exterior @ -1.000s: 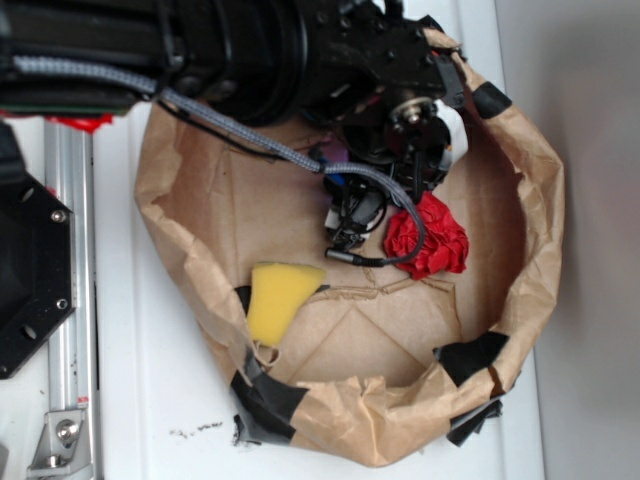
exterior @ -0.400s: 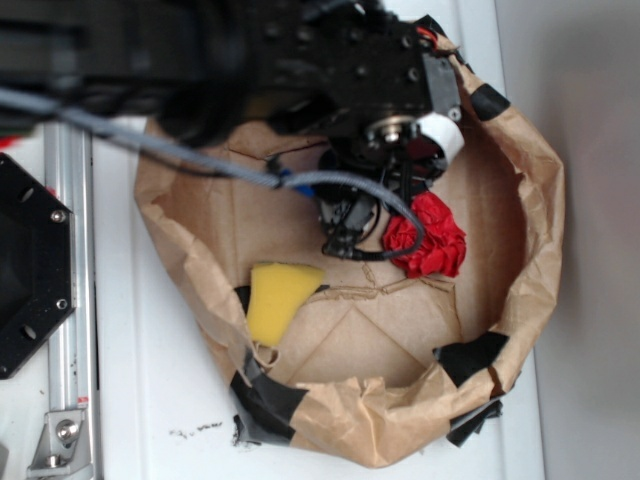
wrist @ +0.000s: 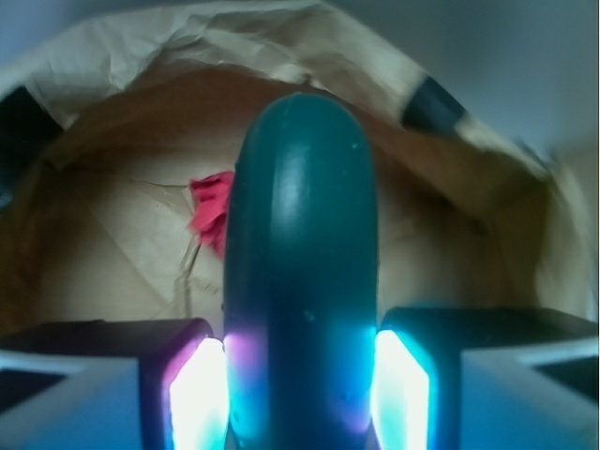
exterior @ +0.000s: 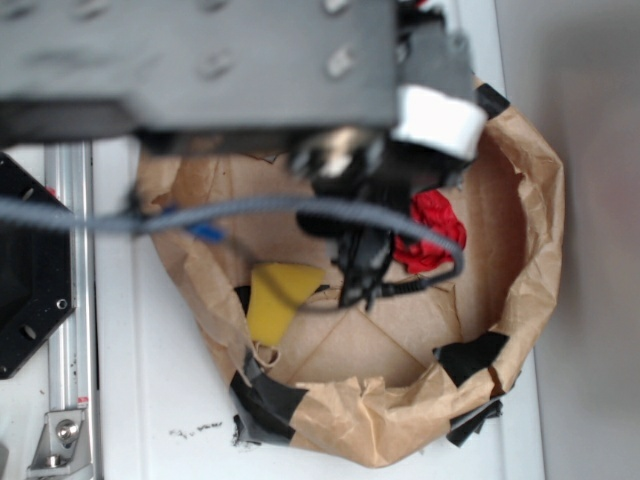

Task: Grab the plastic pickle.

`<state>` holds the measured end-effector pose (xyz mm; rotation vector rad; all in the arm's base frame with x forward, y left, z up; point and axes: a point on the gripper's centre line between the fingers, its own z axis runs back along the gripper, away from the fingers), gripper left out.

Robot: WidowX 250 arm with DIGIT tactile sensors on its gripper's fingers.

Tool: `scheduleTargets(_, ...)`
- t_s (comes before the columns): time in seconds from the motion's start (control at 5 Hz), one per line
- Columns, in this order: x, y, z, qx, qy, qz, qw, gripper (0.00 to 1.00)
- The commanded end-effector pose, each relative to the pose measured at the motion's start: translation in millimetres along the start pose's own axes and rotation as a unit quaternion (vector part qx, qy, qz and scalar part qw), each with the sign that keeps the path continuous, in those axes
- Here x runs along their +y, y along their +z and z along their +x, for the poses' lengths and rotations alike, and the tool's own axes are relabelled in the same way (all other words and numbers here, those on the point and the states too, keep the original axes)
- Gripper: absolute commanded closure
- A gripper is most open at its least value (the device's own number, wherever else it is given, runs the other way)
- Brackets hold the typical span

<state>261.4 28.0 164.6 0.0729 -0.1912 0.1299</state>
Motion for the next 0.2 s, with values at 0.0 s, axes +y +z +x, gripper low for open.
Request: scheduleTargets(0.0,-17.2,23.5,-0.2,0.000,0.039,-0.029,0.999,1.00)
